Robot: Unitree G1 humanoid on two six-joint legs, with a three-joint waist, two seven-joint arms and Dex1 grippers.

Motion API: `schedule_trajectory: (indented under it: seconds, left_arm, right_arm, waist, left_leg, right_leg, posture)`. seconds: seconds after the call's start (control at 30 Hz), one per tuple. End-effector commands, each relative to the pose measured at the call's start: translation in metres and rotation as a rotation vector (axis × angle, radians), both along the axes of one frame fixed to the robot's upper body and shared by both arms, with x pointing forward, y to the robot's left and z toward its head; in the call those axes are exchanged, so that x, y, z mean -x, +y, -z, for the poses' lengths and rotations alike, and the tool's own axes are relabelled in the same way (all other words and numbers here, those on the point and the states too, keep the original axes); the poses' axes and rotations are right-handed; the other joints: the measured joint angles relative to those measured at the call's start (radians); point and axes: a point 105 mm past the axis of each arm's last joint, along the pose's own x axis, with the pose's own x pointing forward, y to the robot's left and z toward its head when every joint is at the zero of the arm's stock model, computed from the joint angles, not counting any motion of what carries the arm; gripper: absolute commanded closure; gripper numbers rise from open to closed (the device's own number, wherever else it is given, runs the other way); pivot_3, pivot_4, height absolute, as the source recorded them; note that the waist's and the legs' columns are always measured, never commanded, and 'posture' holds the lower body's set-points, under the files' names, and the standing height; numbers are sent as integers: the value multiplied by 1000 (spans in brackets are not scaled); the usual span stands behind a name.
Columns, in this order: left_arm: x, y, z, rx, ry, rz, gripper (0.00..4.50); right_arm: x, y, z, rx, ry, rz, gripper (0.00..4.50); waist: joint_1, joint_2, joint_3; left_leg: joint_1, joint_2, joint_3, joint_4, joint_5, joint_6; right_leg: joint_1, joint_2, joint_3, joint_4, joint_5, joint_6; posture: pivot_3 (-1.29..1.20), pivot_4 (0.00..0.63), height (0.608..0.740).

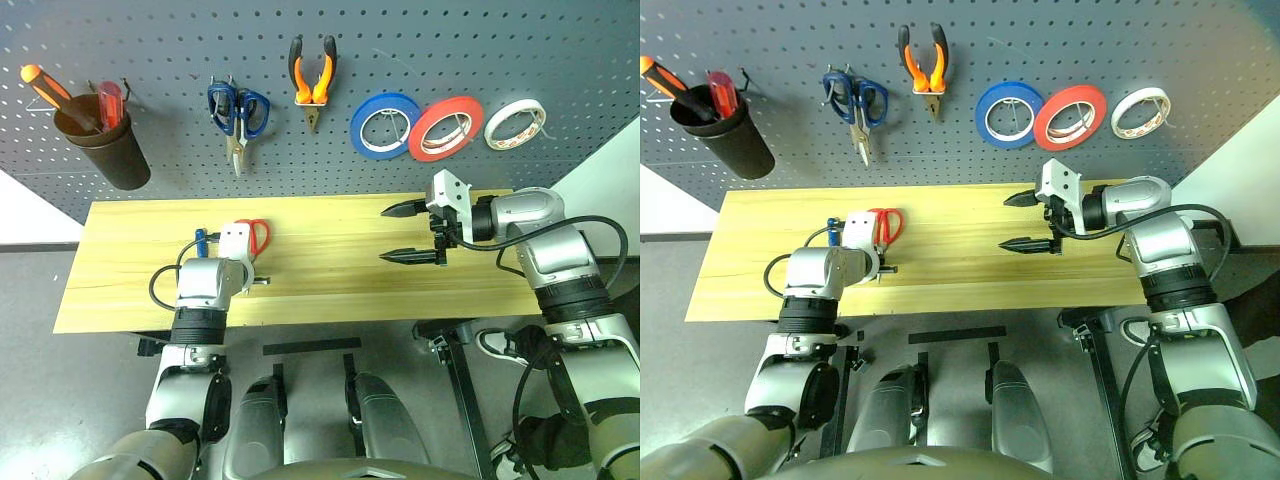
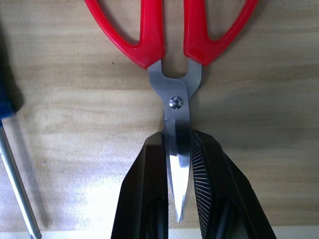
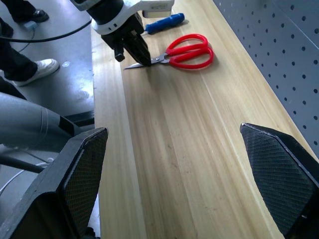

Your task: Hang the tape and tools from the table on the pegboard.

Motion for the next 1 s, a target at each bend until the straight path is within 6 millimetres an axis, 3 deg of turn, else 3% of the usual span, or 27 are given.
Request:
schedule_trajectory:
  seconds: [0.03, 0.23, 0.37, 0.67, 0.77, 1.0]
  left_arm:
    - [13, -3, 10, 24, 56, 17, 4170]
    - [18, -18, -19, 24, -126, 175, 4170]
    - [26, -12, -40, -20, -358, 226, 4170]
    - [62, -6, -54, -183, -609, 431, 4170]
    - [70, -4, -62, -166, -690, 420, 4170]
    - [88, -26, -94, -11, -941, 577, 4170]
  right_arm:
    - [-1, 0, -12, 5, -47, -15, 0]
    - [0, 1, -14, 1, -50, -34, 0]
    - [-1, 4, -21, -17, -57, -46, 0]
    - [-2, 10, -47, -132, -21, -76, 0]
    - [-2, 13, -57, -176, -27, -81, 0]
    - [-8, 15, -70, -237, -45, -69, 0]
  waist:
    - [-1, 0, 0]
    - [2, 0, 0]
    - [1, 0, 0]
    - [7, 0, -3]
    - [11, 0, -8]
    - [14, 1, -29]
  left_leg:
    - [0, 0, 0, 0, 0, 0]
    - [-1, 1, 0, 0, 0, 0]
    - [-1, 1, 0, 0, 0, 0]
    - [-2, 1, 0, 0, 0, 0]
    - [-2, 0, -1, 0, 0, 0]
    - [-2, 0, 0, 0, 0, 0]
  right_leg:
    - [0, 0, 0, 0, 0, 0]
    - [0, 0, 0, 0, 0, 0]
    - [-1, -1, 0, -1, 0, 0]
    - [-1, -3, 0, -1, 0, 0]
    - [-1, -3, -1, -1, 0, 0]
    - [-1, -2, -1, -2, 0, 0]
  posture:
    - [15, 287, 740]
    - [29, 264, 740]
    - [41, 250, 740]
    - [76, 200, 740]
    - [87, 180, 740]
    - [100, 140, 740]
